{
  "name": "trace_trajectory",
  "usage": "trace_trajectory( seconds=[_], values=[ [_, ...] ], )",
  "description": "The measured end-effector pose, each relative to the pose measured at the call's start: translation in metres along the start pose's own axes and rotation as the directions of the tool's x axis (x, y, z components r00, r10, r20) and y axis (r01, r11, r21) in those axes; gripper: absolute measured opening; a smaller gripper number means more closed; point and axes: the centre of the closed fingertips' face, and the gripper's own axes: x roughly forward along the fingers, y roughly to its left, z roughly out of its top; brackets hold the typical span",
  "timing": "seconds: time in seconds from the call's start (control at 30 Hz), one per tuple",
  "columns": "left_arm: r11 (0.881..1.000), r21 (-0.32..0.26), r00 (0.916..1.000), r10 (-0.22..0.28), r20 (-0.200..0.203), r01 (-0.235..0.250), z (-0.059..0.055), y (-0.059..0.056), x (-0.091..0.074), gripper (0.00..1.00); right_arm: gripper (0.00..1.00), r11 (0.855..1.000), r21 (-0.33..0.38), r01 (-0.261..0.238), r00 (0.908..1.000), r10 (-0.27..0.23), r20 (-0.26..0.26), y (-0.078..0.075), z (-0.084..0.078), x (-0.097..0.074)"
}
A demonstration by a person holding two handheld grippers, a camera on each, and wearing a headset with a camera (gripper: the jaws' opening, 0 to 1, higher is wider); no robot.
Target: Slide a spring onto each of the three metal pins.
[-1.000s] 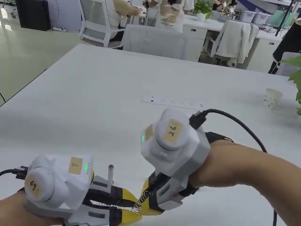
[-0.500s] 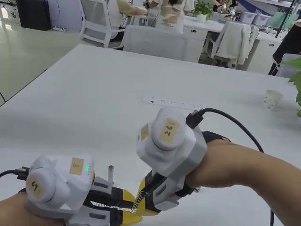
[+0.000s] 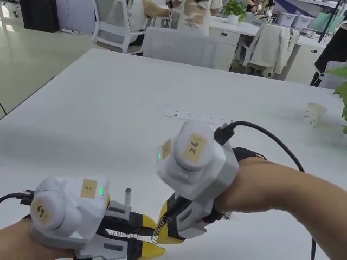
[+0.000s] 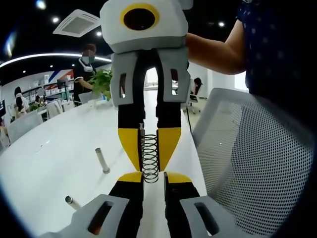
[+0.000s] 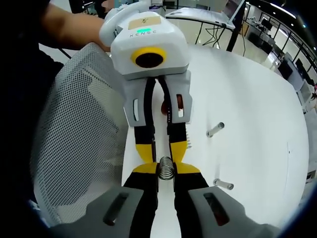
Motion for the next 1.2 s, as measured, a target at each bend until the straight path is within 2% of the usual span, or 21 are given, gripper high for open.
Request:
trace_trajectory(
  seconds=[0.27,0.8,1.2],
  values=[
    [1.0,-0.016,1.0,0.006,-0.003,-0.006,-0.003,0.001,-0.002,0.12,0.08,1.0,0.006,0.015,0.9998,-0.015,-0.01,-0.007,-0.005,-0.005],
    [0.996,-0.069,0.9985,0.052,0.015,-0.051,-0.008,0.007,-0.014,0.25,0.09,0.996,0.042,0.072,0.9957,-0.07,-0.061,-0.031,-0.031,-0.028],
    [0.991,-0.098,0.9957,0.09,0.022,-0.087,-0.014,0.008,-0.026,0.28,0.09,0.992,0.059,0.109,0.9904,-0.103,-0.092,-0.052,-0.044,-0.043]
  ],
)
